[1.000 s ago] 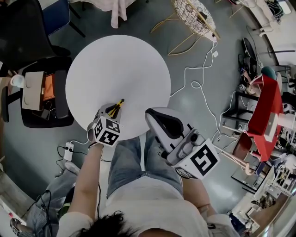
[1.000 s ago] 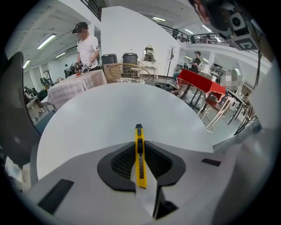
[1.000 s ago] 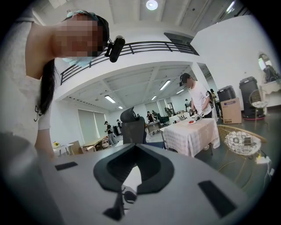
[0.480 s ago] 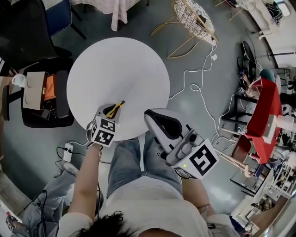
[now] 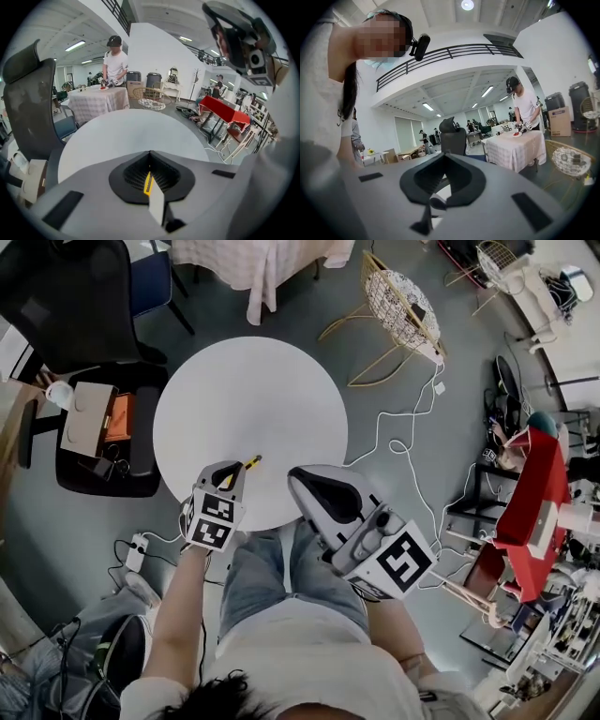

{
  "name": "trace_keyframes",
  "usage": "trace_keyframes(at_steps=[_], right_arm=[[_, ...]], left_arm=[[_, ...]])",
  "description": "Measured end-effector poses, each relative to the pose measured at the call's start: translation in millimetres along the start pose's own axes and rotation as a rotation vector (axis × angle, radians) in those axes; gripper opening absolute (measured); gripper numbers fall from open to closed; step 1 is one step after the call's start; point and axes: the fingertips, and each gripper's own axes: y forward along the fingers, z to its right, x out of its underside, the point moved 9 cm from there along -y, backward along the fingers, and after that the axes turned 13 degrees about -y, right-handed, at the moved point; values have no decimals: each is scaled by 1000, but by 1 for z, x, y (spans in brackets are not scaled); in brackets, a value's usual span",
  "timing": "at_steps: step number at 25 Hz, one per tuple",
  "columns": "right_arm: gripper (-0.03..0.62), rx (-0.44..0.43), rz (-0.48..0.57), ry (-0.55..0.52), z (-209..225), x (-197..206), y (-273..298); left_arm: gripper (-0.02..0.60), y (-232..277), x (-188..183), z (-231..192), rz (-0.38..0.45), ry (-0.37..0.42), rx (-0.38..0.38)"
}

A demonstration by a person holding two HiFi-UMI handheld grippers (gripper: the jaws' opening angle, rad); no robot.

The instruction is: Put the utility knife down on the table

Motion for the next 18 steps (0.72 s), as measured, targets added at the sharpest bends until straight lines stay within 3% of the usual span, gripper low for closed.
trace_keyframes(at_steps=[18], right_arm=[[8, -284, 75, -100, -18, -36, -7]], left_arm=[[9, -169, -75, 90, 581, -101, -85]])
